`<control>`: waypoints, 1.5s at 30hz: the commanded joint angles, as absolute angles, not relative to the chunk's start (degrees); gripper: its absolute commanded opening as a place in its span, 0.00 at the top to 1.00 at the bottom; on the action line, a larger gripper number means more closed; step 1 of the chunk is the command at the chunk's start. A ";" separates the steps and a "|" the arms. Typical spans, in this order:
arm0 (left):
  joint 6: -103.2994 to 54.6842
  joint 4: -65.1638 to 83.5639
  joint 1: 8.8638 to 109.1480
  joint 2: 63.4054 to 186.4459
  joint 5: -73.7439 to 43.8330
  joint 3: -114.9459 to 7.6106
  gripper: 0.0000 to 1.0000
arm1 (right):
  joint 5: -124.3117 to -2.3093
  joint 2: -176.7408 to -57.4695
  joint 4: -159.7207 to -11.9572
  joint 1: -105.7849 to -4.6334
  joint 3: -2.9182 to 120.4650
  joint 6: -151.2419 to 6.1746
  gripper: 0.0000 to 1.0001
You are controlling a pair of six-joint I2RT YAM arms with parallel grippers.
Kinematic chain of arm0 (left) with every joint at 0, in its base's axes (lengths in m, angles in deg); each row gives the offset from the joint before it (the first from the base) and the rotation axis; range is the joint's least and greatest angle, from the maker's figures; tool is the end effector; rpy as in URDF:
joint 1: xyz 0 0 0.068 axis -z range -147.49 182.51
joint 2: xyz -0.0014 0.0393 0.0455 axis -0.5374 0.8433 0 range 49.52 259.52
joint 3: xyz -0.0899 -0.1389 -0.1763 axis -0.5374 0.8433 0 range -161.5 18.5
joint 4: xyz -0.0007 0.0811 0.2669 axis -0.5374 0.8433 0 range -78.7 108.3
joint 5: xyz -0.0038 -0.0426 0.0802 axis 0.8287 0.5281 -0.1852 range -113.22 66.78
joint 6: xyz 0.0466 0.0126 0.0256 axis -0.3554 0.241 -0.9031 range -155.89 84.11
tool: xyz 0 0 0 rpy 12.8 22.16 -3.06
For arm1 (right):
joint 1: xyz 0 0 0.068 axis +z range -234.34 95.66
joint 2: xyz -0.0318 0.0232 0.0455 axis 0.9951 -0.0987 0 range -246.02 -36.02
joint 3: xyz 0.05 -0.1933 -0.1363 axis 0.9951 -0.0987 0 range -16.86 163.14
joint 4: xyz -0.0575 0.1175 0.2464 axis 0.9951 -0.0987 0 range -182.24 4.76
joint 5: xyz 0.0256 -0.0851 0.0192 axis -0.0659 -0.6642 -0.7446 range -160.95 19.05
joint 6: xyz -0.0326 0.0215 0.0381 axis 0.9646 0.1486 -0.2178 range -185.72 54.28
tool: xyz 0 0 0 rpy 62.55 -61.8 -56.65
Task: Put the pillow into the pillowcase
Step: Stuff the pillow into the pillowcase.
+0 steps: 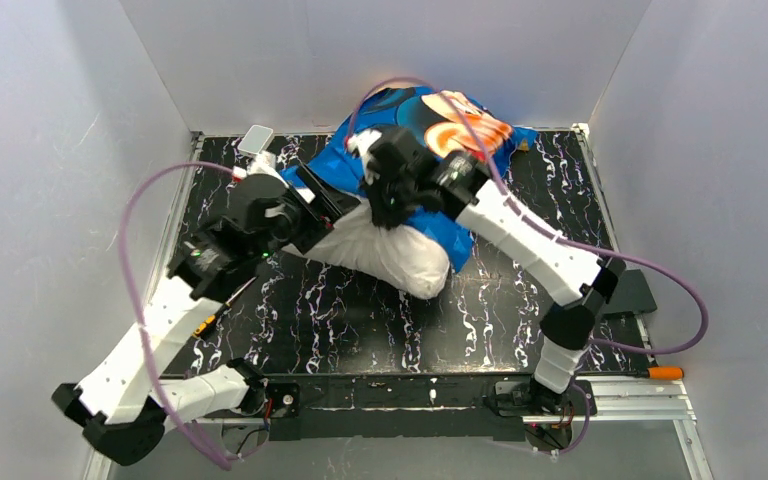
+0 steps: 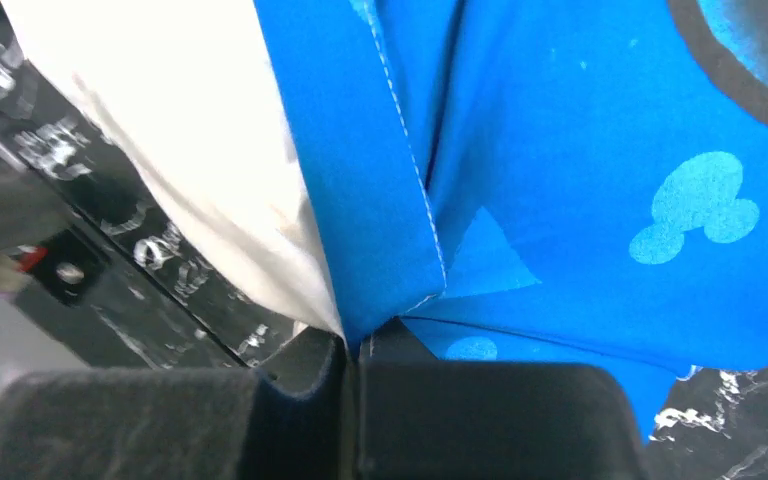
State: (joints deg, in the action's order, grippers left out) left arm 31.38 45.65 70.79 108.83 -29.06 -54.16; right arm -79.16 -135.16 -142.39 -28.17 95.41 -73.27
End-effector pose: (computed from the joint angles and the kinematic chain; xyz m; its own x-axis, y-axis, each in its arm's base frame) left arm 0.1965 -0.1503 0.3925 -0.6084 -0.6887 -0.3944 -0.0501 0.5293 -0.8470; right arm 0.2153 0.3120 0.3841 -0.4839 -0.4885 -0.7261 -0.7076 0.7066 -0.0038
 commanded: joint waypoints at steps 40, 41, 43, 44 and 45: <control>46.31 10.72 60.11 107.70 -21.30 -31.52 0.20 | -29.68 -130.16 -78.17 -67.37 113.51 -142.38 0.99; 46.56 12.38 60.10 107.00 -22.16 -31.44 0.22 | -29.66 -130.24 -78.02 -67.37 113.36 -142.42 0.99; 46.93 14.93 60.03 105.34 -24.90 -31.33 0.24 | -29.56 -130.31 -77.63 -67.37 113.18 -142.67 0.99; 46.66 15.52 59.90 104.39 -25.58 -31.33 0.24 | -29.43 -130.44 -77.52 -67.37 113.14 -142.77 0.99; 46.49 16.00 59.64 103.99 -25.82 -31.52 0.24 | -29.27 -130.50 -77.30 -67.37 113.01 -143.03 0.99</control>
